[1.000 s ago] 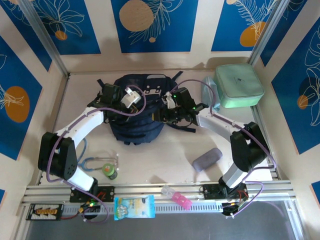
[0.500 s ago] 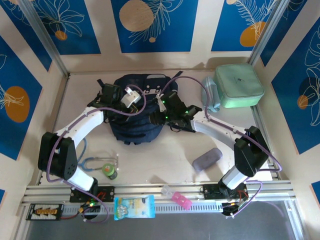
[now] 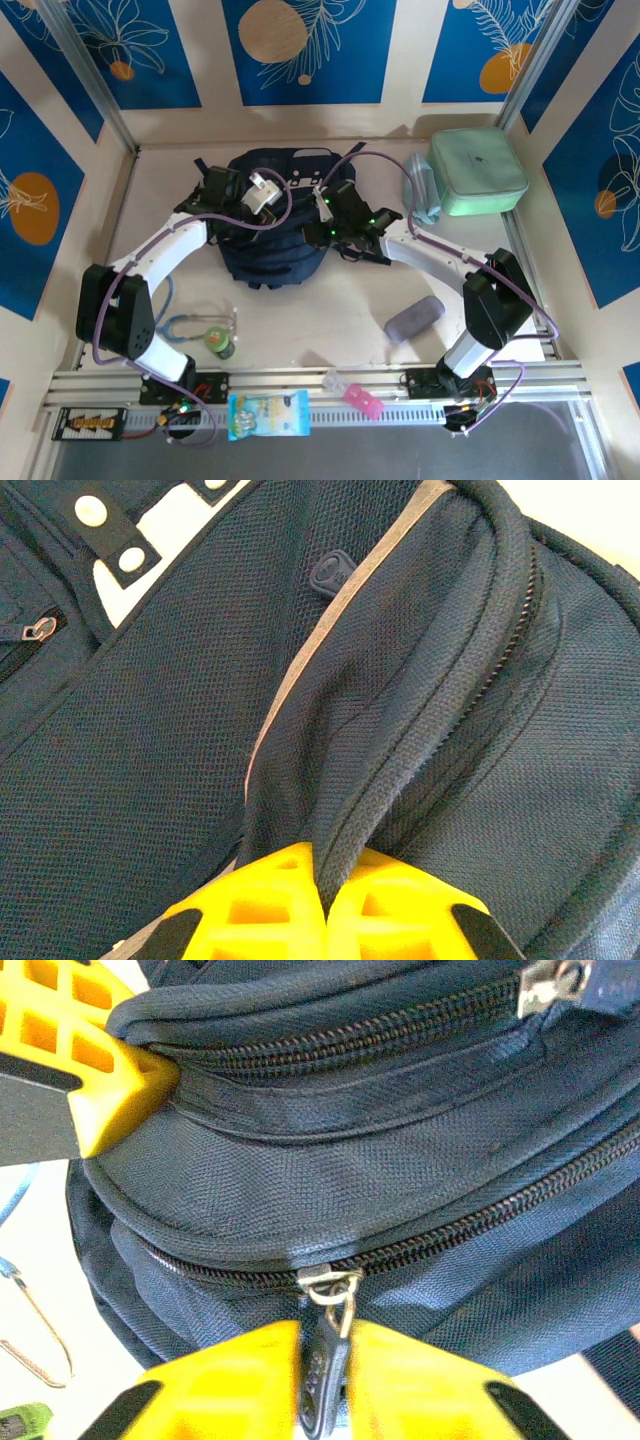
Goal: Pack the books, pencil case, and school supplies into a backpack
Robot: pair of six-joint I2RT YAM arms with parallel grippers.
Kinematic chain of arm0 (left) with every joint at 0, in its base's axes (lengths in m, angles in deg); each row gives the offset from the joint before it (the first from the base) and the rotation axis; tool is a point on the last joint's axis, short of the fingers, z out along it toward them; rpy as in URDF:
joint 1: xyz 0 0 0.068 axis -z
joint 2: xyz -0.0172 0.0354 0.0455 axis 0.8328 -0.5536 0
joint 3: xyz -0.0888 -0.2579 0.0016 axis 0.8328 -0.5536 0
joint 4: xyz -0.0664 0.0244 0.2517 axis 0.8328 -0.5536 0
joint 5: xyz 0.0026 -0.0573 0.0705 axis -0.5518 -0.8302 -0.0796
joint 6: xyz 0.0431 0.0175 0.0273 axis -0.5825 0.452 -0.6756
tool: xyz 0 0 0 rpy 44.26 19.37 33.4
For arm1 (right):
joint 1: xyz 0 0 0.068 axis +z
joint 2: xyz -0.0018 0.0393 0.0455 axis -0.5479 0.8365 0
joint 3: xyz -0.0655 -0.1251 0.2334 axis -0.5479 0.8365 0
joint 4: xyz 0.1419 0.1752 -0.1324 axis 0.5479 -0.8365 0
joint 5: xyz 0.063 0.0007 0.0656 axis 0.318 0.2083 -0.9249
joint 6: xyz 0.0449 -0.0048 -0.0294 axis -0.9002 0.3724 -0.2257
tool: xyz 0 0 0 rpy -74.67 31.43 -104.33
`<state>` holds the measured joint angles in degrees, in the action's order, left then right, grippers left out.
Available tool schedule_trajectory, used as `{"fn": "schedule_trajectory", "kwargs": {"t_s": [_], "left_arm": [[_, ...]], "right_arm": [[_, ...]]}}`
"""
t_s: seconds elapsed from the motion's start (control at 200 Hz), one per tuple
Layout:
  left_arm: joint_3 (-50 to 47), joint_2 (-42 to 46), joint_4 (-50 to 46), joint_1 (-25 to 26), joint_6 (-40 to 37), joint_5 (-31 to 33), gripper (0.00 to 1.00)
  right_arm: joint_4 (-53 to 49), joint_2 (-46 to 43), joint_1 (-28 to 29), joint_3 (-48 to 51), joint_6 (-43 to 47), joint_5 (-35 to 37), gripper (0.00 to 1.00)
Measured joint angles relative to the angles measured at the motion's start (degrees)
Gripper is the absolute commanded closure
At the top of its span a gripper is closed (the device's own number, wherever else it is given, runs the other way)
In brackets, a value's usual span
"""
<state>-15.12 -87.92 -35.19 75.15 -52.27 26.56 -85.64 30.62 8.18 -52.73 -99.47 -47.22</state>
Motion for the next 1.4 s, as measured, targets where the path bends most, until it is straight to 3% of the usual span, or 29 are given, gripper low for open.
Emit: {"fn": "schedule_trajectory", "kwargs": {"t_s": [0.47,0.595,0.715,0.97,1.18,1.4], "left_arm": [[0.2,-1.0,0.2,0.0,3.9,-0.7,1.00],[0.2,-1.0,0.5,0.0,4.3,-0.9,1.00],[0.2,-1.0,1.1,0.0,4.3,-0.9,1.00],[0.0,-0.8,2.6,0.0,4.3,-1.2,1.00],[-0.7,0.8,3.5,1.3,2.9,0.8,1.00],[-1.4,2.1,3.9,2.8,0.9,3.4,1.00]], "right_arm": [[8.1,-0.7,4.6,3.0,1.6,-1.9,0.92],[11.4,-0.8,4.7,5.0,-0.5,-1.9,0.84],[14.0,-3.7,3.0,9.4,-5.0,-3.8,0.67],[17.4,-14.1,-9.6,15.8,-21.2,-9.5,0.43],[13.2,-11.9,-14.8,12.8,-35.0,-13.8,0.36],[9.2,-3.0,-15.2,2.6,-43.2,-18.5,0.33]]}}
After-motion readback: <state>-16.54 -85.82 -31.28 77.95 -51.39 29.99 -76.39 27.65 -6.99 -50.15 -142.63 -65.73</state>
